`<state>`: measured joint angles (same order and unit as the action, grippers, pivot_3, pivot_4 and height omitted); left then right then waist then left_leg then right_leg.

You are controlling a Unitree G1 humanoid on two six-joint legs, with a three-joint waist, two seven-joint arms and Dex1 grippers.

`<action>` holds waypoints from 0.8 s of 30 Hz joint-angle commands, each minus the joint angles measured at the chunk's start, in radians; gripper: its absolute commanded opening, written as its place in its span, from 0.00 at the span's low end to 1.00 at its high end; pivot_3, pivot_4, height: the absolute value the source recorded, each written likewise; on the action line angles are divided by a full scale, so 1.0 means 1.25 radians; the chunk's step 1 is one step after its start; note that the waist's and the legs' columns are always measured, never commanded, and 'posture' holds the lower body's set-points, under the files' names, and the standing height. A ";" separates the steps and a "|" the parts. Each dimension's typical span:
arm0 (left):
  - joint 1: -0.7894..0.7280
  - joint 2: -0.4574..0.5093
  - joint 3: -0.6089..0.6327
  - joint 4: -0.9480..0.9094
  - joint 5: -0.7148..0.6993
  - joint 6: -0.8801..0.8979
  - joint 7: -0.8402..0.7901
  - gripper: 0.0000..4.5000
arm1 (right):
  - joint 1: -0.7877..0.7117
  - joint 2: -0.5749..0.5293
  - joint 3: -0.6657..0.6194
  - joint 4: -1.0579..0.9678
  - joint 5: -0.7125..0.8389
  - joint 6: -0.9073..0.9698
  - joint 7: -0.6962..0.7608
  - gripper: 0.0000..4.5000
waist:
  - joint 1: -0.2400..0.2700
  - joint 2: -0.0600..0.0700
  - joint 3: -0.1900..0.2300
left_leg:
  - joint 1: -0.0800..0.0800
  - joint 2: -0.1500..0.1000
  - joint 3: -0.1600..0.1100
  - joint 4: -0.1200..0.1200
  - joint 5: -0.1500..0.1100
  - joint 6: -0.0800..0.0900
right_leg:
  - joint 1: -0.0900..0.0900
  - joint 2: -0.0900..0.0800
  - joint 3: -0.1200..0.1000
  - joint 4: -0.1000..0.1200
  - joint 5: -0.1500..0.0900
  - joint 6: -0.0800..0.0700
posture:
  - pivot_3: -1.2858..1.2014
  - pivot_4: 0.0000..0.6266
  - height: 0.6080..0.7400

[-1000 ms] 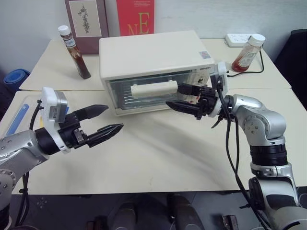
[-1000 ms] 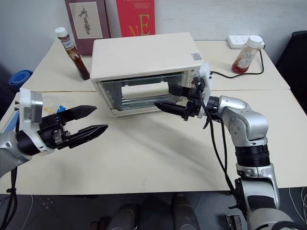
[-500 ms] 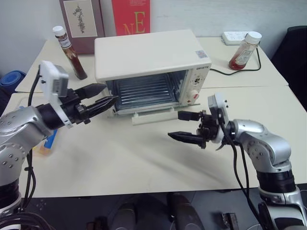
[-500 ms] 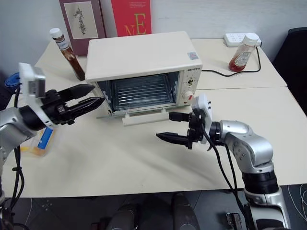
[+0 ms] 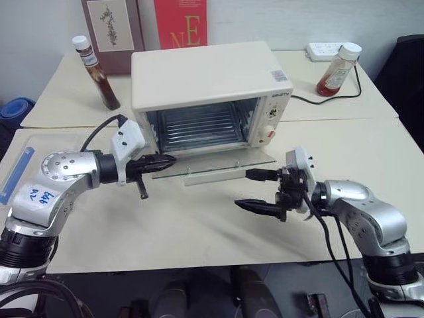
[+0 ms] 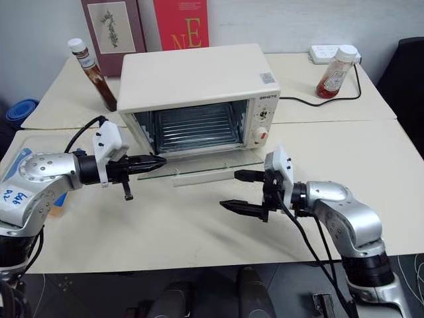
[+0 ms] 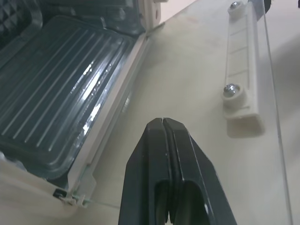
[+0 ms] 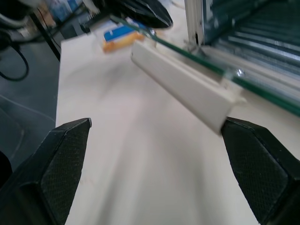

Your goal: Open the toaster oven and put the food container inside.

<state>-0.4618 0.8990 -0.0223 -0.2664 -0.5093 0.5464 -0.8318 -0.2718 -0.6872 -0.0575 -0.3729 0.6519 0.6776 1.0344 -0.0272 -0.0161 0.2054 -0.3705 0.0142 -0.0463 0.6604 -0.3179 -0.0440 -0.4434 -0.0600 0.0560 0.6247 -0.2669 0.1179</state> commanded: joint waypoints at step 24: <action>0.489 -0.178 0.474 -0.421 -0.230 0.260 0.183 0.26 | -0.207 -0.113 -0.028 -0.023 0.257 0.098 0.075 1.00 | 0.003 -0.001 0.000 | 0.001 0.001 0.001 0.003 -0.001 0.003 | 0.001 0.000 0.001 0.001 0.001 0.001 | 0.52 0.24 1.00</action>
<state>0.1018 0.6972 0.4476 -0.7015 -0.6735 0.8326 -0.6223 -0.5112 -0.8333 -0.1017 -0.4151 0.9866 0.8263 1.0953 -0.0236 -0.0177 0.2059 -0.3699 0.0155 -0.0454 0.6644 -0.3192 -0.0404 -0.4422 -0.0604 0.0573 0.6256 -0.2656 0.1196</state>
